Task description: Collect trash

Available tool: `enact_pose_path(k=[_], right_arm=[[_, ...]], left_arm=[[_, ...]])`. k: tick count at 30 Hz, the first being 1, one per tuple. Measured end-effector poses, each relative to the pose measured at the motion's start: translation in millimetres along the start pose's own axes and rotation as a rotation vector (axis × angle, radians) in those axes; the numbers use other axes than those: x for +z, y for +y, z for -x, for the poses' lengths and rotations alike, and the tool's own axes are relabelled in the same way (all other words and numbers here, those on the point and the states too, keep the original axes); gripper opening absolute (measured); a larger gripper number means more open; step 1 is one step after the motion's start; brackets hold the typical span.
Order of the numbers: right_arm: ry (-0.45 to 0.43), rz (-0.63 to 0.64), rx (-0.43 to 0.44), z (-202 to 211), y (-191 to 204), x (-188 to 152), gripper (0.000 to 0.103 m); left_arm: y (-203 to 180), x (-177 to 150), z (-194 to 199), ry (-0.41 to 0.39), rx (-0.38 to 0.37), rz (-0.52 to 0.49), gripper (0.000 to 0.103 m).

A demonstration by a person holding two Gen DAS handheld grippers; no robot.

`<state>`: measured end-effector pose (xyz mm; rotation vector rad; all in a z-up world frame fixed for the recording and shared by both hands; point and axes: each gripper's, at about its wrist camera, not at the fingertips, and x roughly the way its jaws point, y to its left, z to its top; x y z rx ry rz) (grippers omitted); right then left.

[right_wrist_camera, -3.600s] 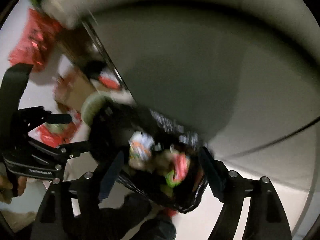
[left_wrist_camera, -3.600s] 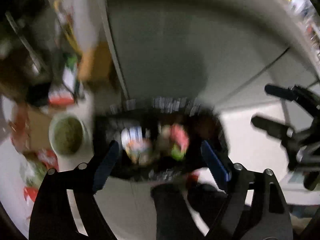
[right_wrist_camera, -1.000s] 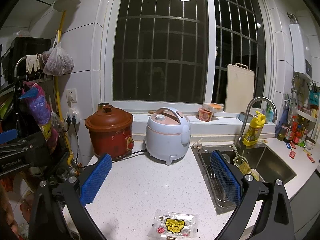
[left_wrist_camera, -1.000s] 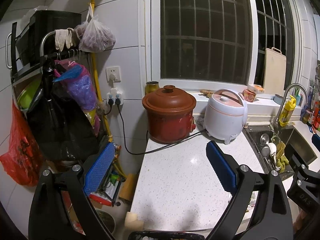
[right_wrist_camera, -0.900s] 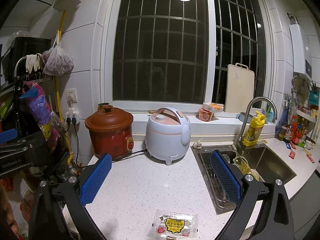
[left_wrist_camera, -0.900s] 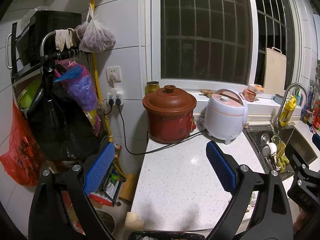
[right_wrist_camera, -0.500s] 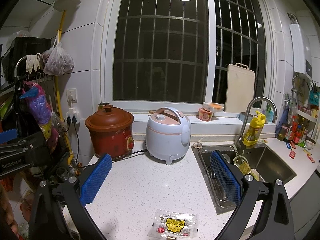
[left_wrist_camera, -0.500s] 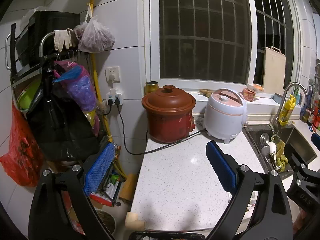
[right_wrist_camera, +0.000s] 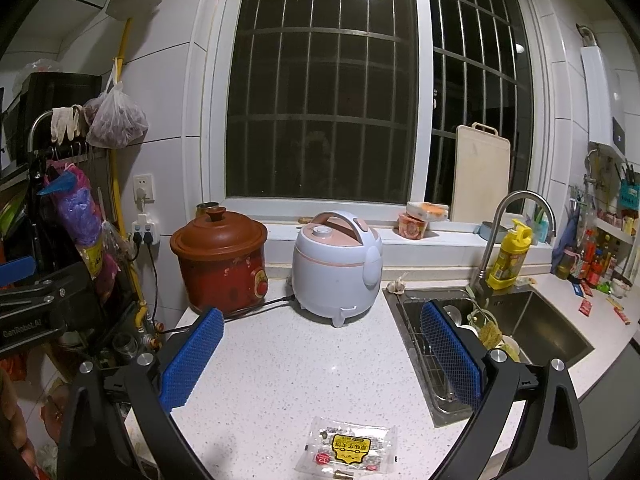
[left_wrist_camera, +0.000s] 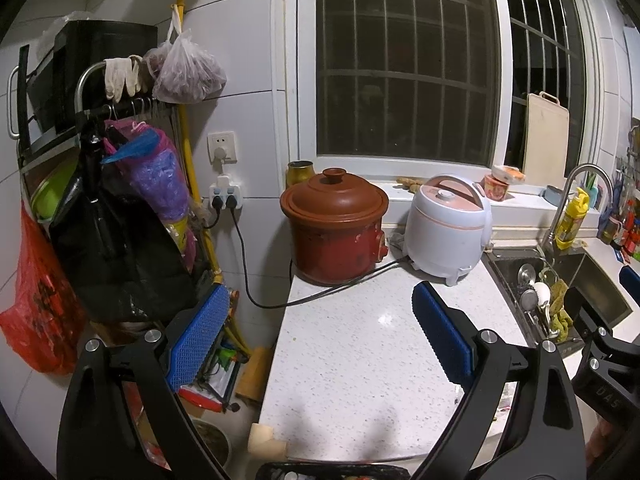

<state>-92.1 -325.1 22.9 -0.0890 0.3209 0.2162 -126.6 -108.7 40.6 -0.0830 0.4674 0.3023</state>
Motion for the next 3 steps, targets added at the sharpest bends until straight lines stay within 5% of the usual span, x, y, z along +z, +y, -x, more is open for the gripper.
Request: enact_pose_path(k=[3], right_arm=[[-0.001, 0.000, 0.000, 0.0, -0.2, 0.3, 0.098]], left_arm=[[-0.4, -0.6, 1.0, -0.001, 0.002, 0.000, 0.090]])
